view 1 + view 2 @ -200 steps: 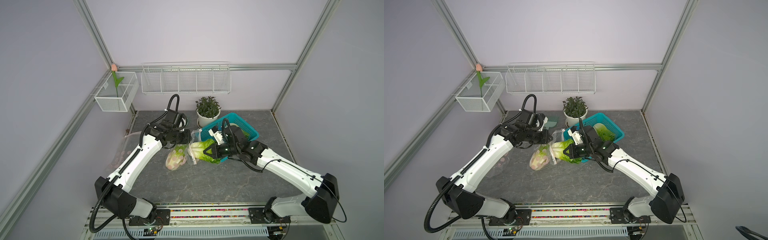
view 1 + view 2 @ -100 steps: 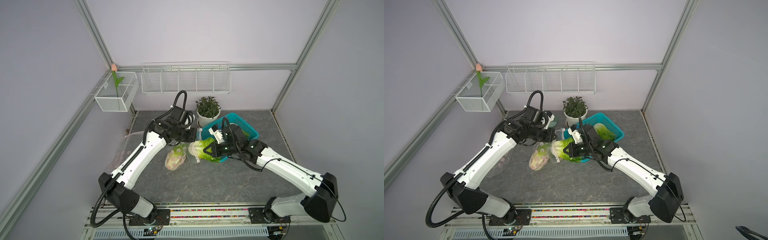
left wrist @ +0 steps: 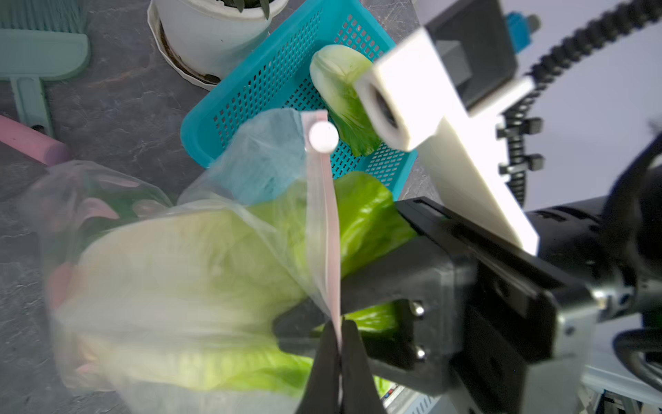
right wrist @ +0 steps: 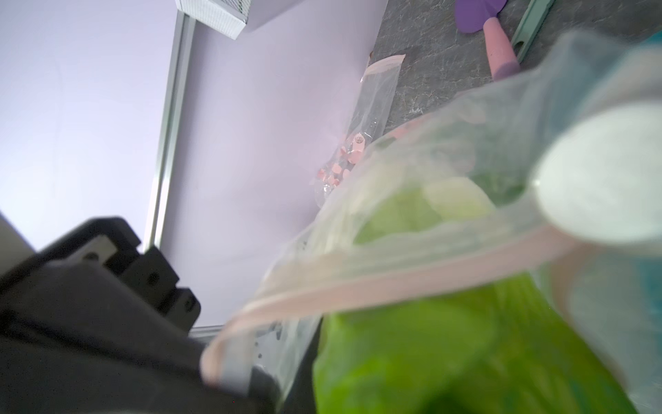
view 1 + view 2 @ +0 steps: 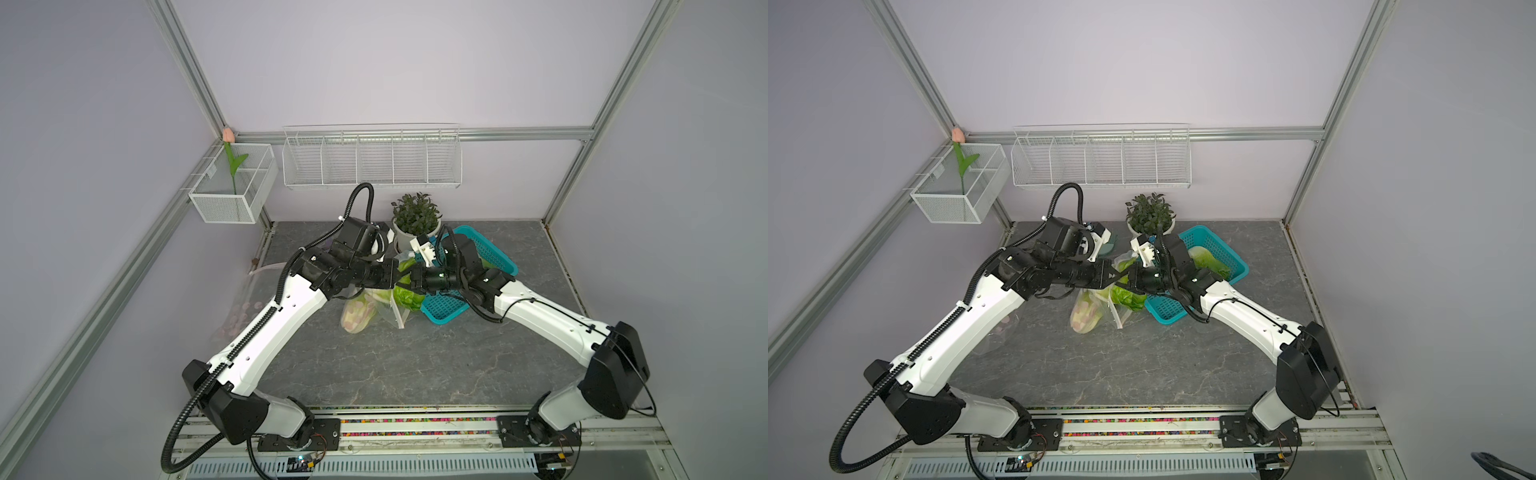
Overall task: Put the chinese cabbages into a zipper bag and zip it
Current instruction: Place the Chinese cabbage in the zipper food storage bag, then adjust the zipper food storage bag at the center of the board.
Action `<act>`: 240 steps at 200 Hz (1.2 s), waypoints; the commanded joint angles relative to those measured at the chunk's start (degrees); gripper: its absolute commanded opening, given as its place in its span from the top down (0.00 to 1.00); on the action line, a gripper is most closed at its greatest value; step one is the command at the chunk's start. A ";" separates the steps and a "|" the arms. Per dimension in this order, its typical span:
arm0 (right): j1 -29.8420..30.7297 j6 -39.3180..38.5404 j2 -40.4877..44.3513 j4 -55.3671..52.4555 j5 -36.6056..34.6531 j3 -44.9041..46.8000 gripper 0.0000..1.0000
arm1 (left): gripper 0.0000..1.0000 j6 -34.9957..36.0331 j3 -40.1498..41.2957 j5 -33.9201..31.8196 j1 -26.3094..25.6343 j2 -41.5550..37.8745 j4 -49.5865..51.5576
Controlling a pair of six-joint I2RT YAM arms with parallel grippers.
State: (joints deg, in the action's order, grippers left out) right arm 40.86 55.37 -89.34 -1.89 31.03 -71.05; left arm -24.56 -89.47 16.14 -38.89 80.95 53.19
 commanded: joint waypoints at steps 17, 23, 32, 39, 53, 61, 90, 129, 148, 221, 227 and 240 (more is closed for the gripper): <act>2.67 18.80 0.48 14.94 -11.61 1.34 0.78 | 1.00 -5.89 3.53 5.88 -0.48 -2.83 -7.42; 4.61 18.58 0.23 14.95 -15.71 1.23 0.71 | 1.00 -7.07 4.28 6.30 -0.40 -3.24 -9.57; 6.16 17.00 -1.23 14.53 -18.38 0.05 0.67 | 1.00 -9.35 5.63 7.71 0.27 -4.05 -13.06; 6.50 16.78 -2.80 13.83 -17.82 -0.92 0.62 | 1.00 -11.39 6.68 8.90 1.42 -4.79 -15.78; 6.31 16.84 -5.57 14.28 -13.93 -1.51 0.47 | 1.00 -15.25 9.11 10.85 5.29 -6.66 -20.34; 6.09 15.98 -5.84 13.21 -11.67 -1.55 0.39 | 1.00 -16.27 10.00 10.95 7.66 -7.69 -21.47; 4.33 9.43 -1.62 7.58 -3.30 -1.39 0.19 | 1.00 -16.43 12.06 10.31 12.45 -8.85 -21.89; 0.71 -1.78 12.35 -14.43 -13.75 1.40 0.20 | 1.00 -15.32 12.94 11.37 12.86 -6.80 -22.82; -0.05 -4.07 16.22 -21.96 -22.18 5.65 0.36 | 1.00 -14.25 12.42 11.10 12.80 -6.52 -22.29; 1.57 -5.58 7.82 -16.09 -22.78 6.79 0.57 | 1.00 -12.70 12.13 11.52 12.84 -5.89 -20.78; 1.59 -5.48 6.99 -15.55 -22.61 6.67 0.57 | 1.00 -12.59 12.21 11.54 12.87 -6.04 -20.83; 1.65 -5.19 5.32 -14.32 -22.35 6.24 0.58 | 1.00 -12.54 12.36 11.53 12.88 -6.09 -20.92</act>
State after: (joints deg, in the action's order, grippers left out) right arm 41.93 50.61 -82.48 -19.42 8.95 -62.81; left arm -38.02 -76.86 27.16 -26.20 75.02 32.82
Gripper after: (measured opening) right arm 0.425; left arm 0.048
